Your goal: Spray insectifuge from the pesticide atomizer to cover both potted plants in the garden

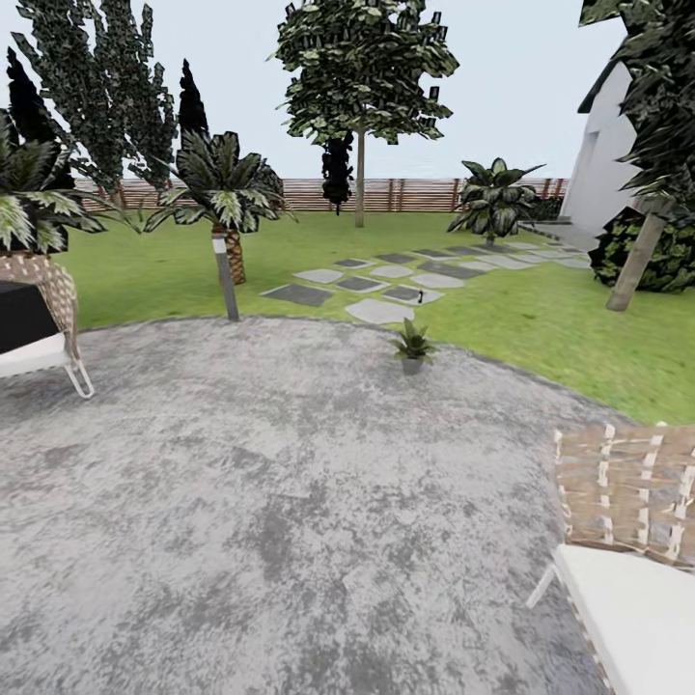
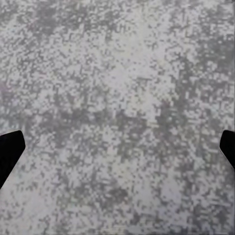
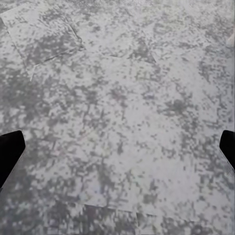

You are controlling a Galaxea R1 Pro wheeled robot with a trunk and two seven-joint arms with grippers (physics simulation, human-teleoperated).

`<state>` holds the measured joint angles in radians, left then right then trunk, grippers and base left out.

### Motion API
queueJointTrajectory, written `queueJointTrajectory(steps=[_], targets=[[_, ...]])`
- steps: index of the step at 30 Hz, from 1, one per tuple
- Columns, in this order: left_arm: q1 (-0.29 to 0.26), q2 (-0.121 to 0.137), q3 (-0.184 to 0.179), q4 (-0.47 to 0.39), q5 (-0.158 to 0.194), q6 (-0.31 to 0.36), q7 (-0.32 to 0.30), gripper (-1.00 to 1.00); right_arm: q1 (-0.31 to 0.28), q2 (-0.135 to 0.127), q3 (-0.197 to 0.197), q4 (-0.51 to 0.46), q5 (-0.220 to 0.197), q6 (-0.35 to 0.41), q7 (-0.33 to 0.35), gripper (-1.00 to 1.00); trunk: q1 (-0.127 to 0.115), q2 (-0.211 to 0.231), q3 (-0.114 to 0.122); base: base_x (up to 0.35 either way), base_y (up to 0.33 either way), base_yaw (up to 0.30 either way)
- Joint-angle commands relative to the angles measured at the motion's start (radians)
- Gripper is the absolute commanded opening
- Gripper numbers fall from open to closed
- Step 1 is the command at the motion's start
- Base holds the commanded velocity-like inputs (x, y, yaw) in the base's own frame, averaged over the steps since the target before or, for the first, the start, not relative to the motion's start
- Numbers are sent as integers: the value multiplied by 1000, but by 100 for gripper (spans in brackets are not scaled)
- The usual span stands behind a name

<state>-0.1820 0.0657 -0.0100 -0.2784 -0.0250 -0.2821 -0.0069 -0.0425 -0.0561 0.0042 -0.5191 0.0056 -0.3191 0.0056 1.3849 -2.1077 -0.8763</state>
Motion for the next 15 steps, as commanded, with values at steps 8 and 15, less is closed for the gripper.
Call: queueJointTrajectory(steps=[8,15], targets=[[-1,0,-1,1,-3,-3,-1,100,0,0,0,1,1,-3,1,100,0,0,-1,340,0,1],[-1,0,-1,1,-3,-3,-1,100,0,0,0,1,1,-3,1,100,0,0,-1,339,0,0]])
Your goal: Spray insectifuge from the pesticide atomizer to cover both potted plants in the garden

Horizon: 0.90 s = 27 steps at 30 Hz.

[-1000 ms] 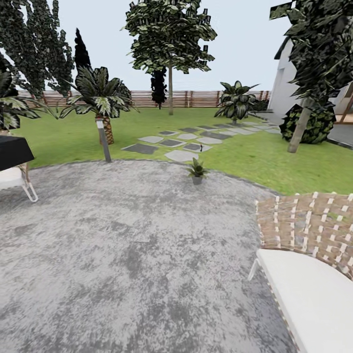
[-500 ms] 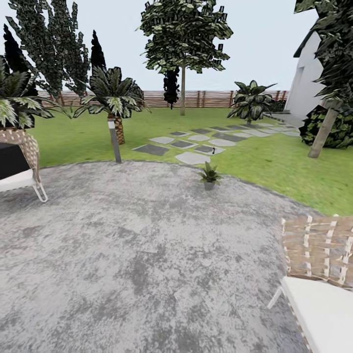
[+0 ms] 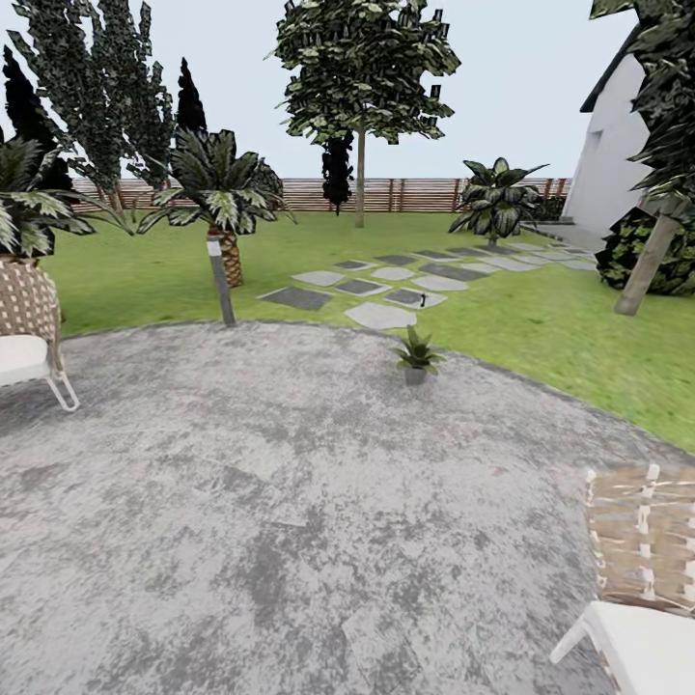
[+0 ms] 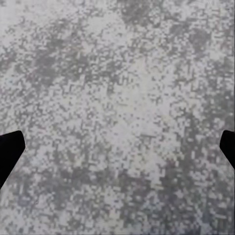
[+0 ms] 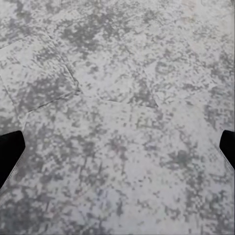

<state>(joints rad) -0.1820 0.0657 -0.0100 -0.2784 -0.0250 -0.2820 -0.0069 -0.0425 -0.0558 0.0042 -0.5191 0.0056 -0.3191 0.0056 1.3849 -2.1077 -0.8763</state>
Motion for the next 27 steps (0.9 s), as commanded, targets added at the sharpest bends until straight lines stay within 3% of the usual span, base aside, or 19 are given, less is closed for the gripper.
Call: queueJointTrajectory(steps=[1,16,27], targets=[[-1,0,-1,1,-3,-3,-1,100,0,0,0,1,1,-3,1,100,0,0,-1,340,0,0],[-1,1,-1,2,-3,-3,-1,100,0,1,0,1,1,-3,1,100,0,0,-2,340,0,2],[-1,0,-1,2,-3,-3,-1,100,0,1,0,1,1,-3,1,100,0,0,-13,340,0,139]])
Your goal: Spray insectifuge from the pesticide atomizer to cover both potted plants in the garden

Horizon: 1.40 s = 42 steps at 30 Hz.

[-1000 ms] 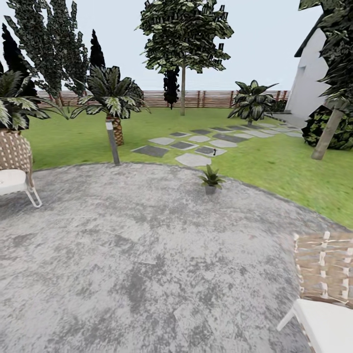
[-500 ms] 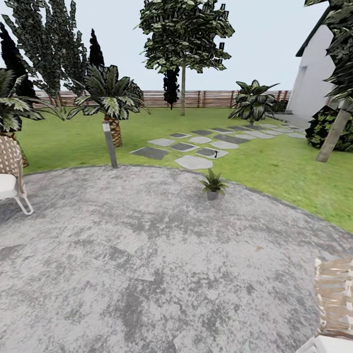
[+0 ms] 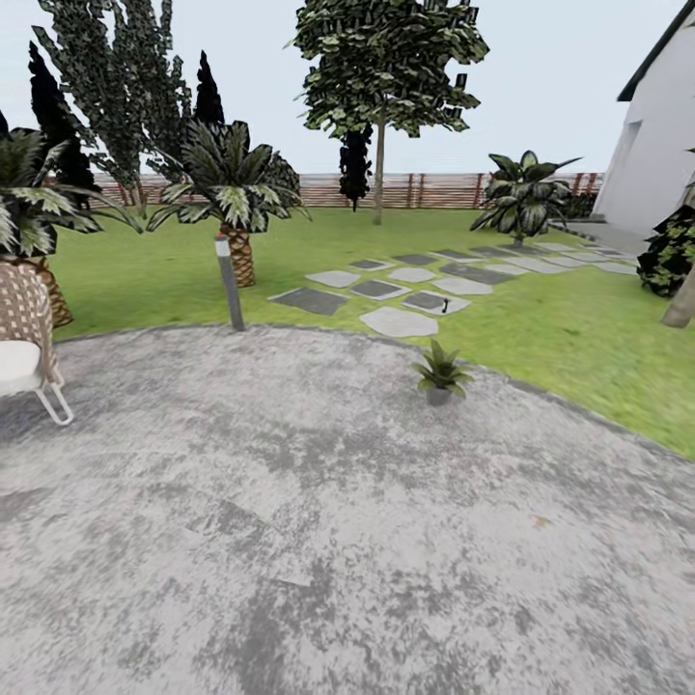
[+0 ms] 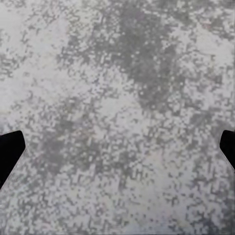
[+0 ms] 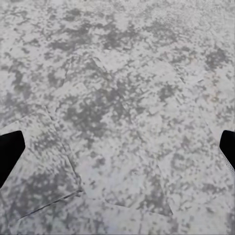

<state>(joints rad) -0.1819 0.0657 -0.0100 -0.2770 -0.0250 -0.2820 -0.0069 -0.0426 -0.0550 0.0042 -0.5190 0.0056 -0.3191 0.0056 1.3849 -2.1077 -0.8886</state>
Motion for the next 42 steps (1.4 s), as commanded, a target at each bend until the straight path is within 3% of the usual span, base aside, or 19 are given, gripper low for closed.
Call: queueJointTrajectory(steps=[1,42], targets=[[-1,0,-1,1,-3,-3,-1,100,0,0,0,0,1,-3,1,100,0,0,-1,340,0,80],[-1,0,-1,1,-3,-4,-1,100,0,0,0,1,1,-3,1,100,0,0,-2,340,0,3]])
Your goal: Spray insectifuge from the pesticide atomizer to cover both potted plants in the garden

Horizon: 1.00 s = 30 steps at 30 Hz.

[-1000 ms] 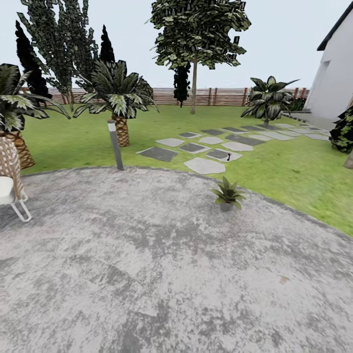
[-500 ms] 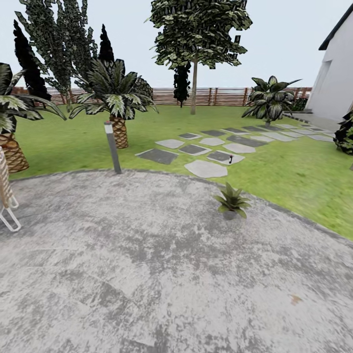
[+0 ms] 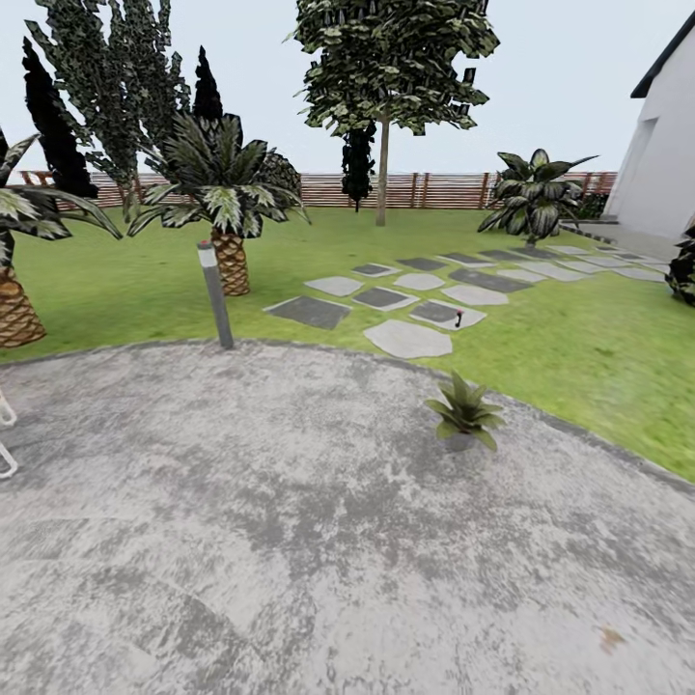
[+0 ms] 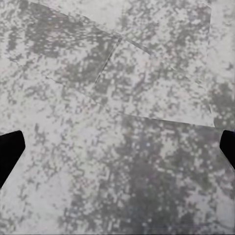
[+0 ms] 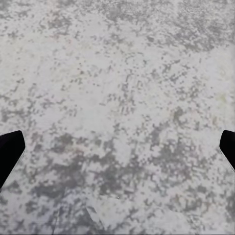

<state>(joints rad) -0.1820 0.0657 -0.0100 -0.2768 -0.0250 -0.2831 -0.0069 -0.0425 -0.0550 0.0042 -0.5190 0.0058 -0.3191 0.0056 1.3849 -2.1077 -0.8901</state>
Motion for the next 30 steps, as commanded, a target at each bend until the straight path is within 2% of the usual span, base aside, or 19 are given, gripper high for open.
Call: queueJointTrajectory(steps=[1,11,23,30], targets=[[-1,1,-1,1,-3,-3,-1,100,0,0,0,1,0,-3,1,100,0,0,-1,339,0,0],[-1,0,-1,1,-3,-3,-1,100,0,0,0,0,0,-3,1,100,0,0,-1,339,0,21],[-1,1,-1,1,-3,-3,-1,100,0,0,0,1,1,-3,1,100,0,0,-3,340,0,212],[-1,2,0,1,-3,-3,-1,100,0,0,0,2,0,-3,1,100,0,0,-4,340,0,22]])
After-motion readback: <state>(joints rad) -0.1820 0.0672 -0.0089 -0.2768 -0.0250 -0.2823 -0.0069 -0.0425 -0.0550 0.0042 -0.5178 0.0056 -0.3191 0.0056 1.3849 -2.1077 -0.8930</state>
